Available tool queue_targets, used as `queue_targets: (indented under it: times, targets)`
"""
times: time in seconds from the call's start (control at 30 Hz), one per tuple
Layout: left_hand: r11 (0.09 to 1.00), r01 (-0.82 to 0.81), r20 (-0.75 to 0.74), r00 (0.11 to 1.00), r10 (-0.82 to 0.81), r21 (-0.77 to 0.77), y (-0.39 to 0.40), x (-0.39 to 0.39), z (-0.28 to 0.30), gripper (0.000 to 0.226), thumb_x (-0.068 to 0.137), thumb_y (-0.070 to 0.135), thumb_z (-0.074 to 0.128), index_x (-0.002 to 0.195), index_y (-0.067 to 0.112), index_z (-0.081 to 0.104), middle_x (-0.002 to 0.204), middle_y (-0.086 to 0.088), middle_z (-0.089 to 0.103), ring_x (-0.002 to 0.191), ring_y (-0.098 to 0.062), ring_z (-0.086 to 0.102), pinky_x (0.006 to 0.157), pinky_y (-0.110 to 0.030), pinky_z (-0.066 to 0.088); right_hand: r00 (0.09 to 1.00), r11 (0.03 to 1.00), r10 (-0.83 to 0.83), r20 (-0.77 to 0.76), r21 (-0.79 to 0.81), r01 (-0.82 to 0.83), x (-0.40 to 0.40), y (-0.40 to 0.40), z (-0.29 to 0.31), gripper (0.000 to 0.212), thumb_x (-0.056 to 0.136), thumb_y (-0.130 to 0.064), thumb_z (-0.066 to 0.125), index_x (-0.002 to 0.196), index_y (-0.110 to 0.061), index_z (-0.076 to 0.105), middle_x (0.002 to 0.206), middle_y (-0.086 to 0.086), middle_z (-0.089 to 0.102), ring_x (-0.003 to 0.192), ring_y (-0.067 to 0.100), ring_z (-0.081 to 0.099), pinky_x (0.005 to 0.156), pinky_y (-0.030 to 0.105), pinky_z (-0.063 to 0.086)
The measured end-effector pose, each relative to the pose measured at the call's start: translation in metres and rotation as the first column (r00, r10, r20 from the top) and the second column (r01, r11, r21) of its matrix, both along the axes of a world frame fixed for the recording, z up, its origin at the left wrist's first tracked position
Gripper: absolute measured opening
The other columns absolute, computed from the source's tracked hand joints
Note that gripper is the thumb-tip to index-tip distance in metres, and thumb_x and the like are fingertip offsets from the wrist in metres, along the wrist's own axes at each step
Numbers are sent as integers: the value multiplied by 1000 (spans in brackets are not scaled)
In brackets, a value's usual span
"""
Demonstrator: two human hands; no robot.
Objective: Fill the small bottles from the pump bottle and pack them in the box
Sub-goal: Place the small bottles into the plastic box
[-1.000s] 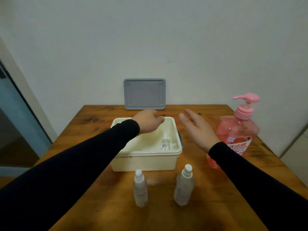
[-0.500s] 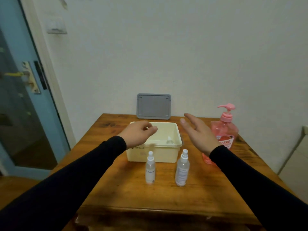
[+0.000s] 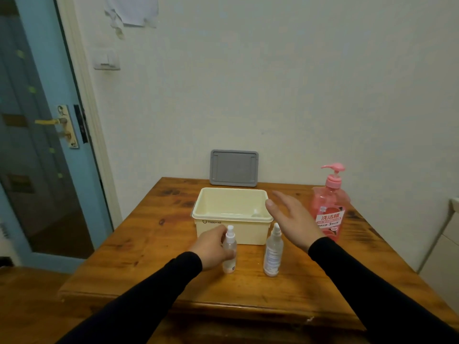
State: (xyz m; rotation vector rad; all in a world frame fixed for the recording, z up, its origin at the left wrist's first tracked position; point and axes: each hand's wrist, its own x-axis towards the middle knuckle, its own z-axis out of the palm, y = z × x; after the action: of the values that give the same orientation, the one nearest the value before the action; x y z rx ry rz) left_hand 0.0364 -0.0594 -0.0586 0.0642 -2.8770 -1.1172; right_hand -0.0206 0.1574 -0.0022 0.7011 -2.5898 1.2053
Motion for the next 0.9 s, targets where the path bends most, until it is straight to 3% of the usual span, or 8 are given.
queue_targets:
  times: [0.17, 0.3, 0.57, 0.8, 0.9]
  targets:
    - [1000, 2, -31, 1000, -1, 30, 0, 2, -6, 35, 82, 29, 71, 98, 44, 44, 91, 24, 52, 82, 4, 52, 64, -14, 41, 1000, 1000, -8, 0, 2, 8, -3, 2, -1, 77, 83, -72, 31, 145, -27, 35, 149, -3, 38, 133, 12, 34, 98, 26, 25]
    - [999, 25, -42, 999, -24, 24, -4, 1, -3, 34, 82, 32, 70, 107, 38, 48, 94, 22, 54, 84, 1, 54, 66, -16, 43, 1000, 1000, -14, -13, -2, 14, -10, 2, -1, 79, 82, -74, 30, 145, -26, 36, 148, -2, 39, 132, 12, 35, 97, 26, 26]
    - [998, 60, -60, 996, -59, 20, -9, -4, 48, 34, 86, 43, 64, 114, 37, 45, 98, 17, 54, 86, -5, 57, 63, -15, 45, 1000, 999, -24, 1, -43, 24, -29, 4, 1, 79, 81, -75, 31, 143, -26, 38, 147, -2, 40, 131, 10, 34, 97, 26, 26]
    - [999, 34, -153, 988, -31, 17, -8, -36, 98, 42, 85, 40, 66, 121, 28, 50, 99, 8, 59, 86, -11, 61, 77, -34, 56, 999, 998, -54, -2, -16, 54, -50, 3, 5, 81, 81, -75, 29, 145, -26, 37, 150, -1, 38, 136, 14, 32, 100, 28, 24]
    - [995, 50, -170, 985, -34, 86, -10, -58, 109, 35, 85, 36, 68, 115, 25, 54, 97, 6, 62, 85, -12, 63, 76, -34, 57, 998, 998, -57, -3, -16, 57, -61, 2, 6, 80, 81, -74, 29, 145, -25, 36, 150, -1, 38, 136, 15, 31, 101, 27, 23]
